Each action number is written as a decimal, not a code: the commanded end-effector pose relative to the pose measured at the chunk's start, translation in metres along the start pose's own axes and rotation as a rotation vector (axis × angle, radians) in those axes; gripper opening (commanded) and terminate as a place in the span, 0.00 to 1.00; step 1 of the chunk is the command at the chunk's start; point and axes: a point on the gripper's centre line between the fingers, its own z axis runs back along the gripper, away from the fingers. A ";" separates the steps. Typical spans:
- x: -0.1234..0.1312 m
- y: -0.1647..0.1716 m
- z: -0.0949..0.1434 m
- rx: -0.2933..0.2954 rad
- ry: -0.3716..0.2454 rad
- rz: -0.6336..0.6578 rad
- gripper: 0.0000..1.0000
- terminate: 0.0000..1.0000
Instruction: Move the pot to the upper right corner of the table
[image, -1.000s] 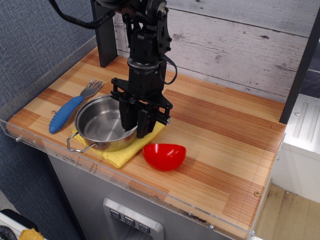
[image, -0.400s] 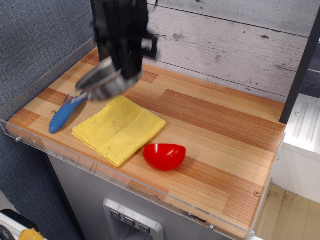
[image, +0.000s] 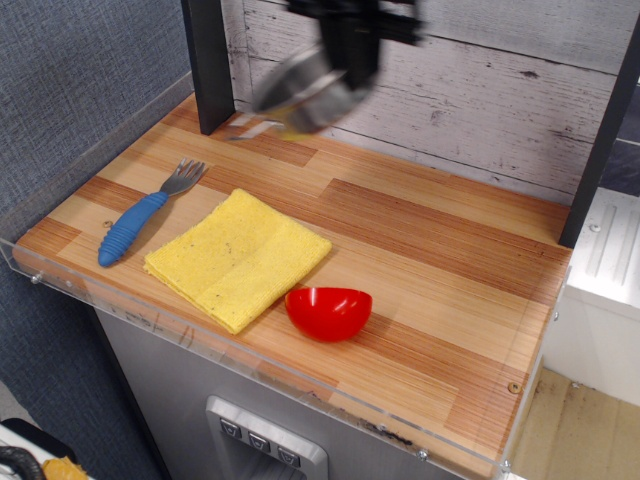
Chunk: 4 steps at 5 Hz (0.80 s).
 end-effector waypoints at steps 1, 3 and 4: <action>0.014 -0.038 -0.019 0.096 -0.020 -0.043 0.00 0.00; 0.004 -0.067 -0.067 0.115 0.067 -0.086 0.00 0.00; 0.001 -0.076 -0.078 0.111 0.081 -0.110 0.00 0.00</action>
